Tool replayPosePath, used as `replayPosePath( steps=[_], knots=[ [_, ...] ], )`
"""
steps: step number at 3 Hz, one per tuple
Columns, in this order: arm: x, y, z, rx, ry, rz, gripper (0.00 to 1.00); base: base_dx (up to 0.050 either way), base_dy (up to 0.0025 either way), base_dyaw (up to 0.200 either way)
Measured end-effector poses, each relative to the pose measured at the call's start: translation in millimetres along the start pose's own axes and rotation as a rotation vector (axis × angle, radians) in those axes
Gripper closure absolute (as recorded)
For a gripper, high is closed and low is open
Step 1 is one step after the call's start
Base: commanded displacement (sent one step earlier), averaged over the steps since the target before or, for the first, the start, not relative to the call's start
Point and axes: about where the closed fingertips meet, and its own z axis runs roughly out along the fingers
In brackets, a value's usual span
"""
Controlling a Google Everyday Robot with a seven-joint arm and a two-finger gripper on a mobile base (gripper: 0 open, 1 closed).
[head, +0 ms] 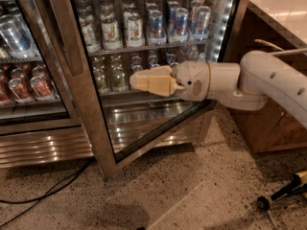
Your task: Open right fridge door
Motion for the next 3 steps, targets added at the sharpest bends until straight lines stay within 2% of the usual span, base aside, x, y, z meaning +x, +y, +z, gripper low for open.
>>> replayPosePath(
  steps=[1,2,3],
  knots=[
    [25.2,41.5,9.5,-0.033,-0.061,0.032,1.0,0.0,0.0,0.0],
    [32.4,72.9,11.4,-0.048,-0.105,0.035,1.0,0.0,0.0,0.0],
    [12.2,134.9,11.3,-0.095,-0.144,-0.02,1.0,0.0,0.0,0.0]
  ],
)
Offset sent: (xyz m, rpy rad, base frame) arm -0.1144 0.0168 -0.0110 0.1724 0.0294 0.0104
